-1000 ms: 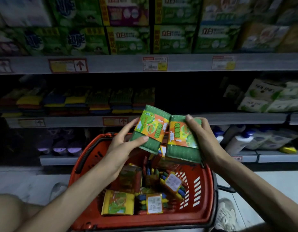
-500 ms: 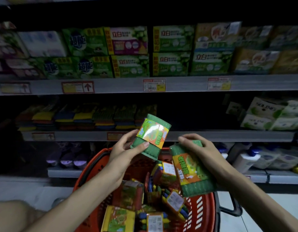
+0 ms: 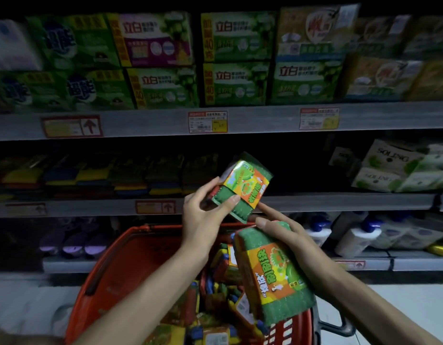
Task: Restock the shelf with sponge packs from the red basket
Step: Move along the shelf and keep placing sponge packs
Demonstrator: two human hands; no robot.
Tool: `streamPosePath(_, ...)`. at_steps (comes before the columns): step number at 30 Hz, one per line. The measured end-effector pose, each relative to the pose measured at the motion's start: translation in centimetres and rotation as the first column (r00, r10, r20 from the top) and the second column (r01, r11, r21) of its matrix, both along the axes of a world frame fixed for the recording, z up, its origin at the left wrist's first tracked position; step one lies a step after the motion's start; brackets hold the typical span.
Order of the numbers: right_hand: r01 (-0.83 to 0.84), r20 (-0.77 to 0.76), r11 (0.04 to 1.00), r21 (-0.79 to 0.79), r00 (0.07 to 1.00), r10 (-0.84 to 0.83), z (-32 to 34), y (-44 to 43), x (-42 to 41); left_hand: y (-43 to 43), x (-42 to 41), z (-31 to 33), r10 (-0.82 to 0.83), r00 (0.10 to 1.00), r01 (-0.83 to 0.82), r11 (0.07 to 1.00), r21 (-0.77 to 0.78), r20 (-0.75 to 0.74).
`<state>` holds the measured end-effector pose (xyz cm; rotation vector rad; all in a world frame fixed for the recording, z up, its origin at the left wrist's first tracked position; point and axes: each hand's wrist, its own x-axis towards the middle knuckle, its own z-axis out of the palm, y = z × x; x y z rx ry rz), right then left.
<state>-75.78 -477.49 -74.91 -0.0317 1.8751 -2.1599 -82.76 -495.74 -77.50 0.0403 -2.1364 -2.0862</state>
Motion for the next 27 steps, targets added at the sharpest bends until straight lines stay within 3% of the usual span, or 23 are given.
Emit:
streamPosePath(5, 0.048, -0.081, 0.996, -0.08, 0.995, -0.054, -0.7, 0.9, -1.6, 1.9, -0.6, -0.9, 0.041, 0.998, -0.043, 0.998, 0.053, 0.038)
streamPosePath(11, 0.142, -0.044, 0.986, -0.088, 0.988, -0.146, -2.1, 1.1, -3.7, 3.7, -2.1, -1.5, 0.128, 0.989, -0.136, 0.982, 0.13, 0.07)
streamPosePath(20, 0.177, -0.024, 0.981, -0.078, 0.984, -0.179, -2.9, 0.4, -5.9, 3.9, -3.3, -2.7, 0.274, 0.959, -0.271, 0.962, -0.046, 0.079)
streamPosePath(27, 0.15, -0.031, 0.988, -0.036, 0.988, -0.151, -2.7, 0.2, -6.6, 3.9, -3.2, -2.7, 0.312, 0.944, -0.309, 0.95, -0.037, 0.105)
